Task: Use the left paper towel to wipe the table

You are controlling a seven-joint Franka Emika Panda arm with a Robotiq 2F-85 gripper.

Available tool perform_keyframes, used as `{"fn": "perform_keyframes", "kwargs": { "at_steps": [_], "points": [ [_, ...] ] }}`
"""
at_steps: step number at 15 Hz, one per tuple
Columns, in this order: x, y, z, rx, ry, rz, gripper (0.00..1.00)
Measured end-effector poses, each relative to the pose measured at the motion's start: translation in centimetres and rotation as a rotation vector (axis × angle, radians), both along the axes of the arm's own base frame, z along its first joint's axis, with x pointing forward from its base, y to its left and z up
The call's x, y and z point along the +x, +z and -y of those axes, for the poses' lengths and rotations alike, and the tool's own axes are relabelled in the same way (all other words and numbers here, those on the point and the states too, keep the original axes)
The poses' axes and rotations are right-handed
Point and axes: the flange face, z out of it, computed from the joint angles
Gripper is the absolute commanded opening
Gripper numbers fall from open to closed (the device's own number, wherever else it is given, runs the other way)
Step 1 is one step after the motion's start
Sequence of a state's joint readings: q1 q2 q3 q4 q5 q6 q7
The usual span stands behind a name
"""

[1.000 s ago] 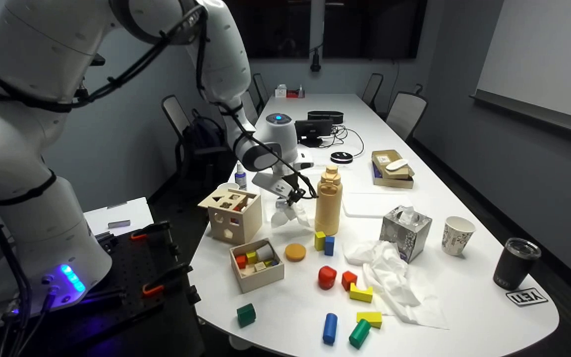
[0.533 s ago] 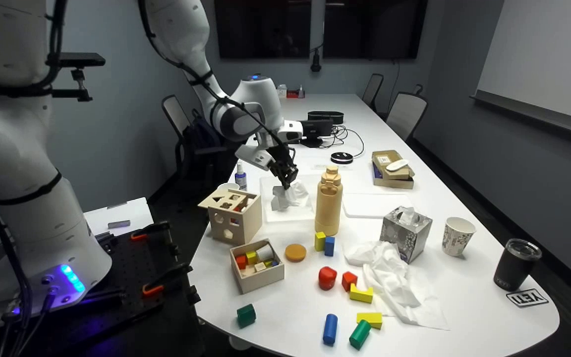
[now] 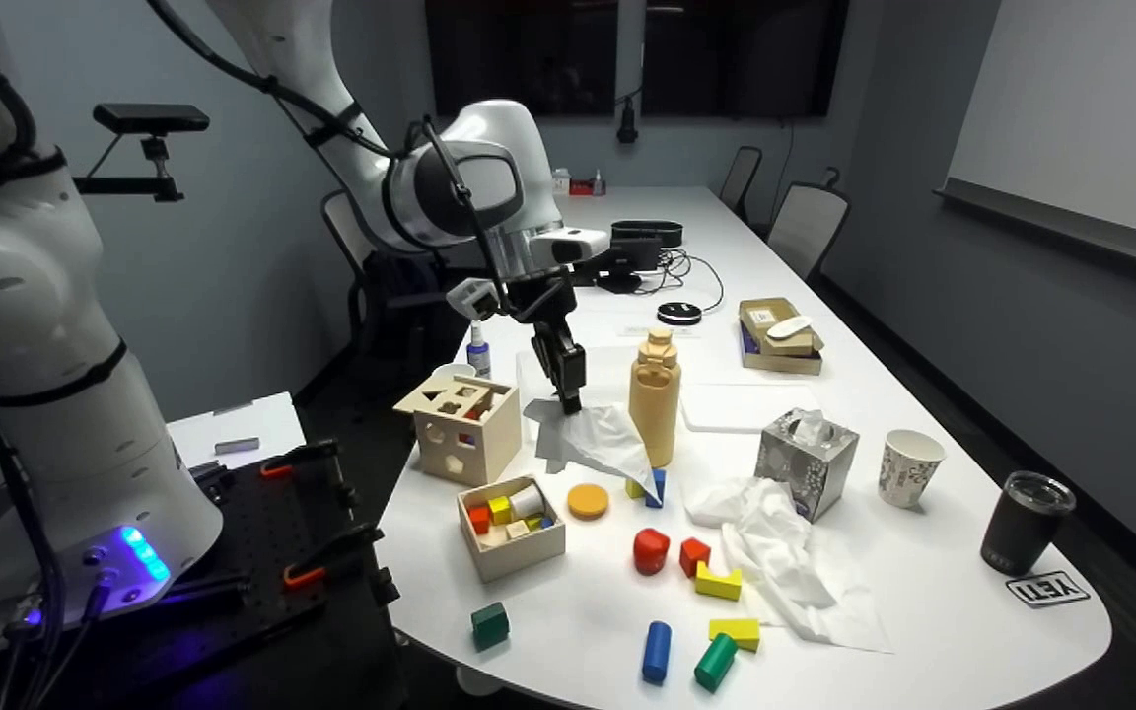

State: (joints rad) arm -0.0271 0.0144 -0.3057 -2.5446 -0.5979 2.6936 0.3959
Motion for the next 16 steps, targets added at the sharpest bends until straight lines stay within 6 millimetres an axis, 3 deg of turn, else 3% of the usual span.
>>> {"fn": "perform_keyframes", "kwargs": {
  "at_steps": [5,11,16],
  "points": [
    [-1.7,-2.2,2.8,0.005,-0.131,-0.026,0.01],
    [-1.9,-10.6,6.0,0.054,-0.172,-0.037,0.01],
    [0.5,-16.8,8.4,0.086,-0.204,-0.043,0.01]
  ]
}}
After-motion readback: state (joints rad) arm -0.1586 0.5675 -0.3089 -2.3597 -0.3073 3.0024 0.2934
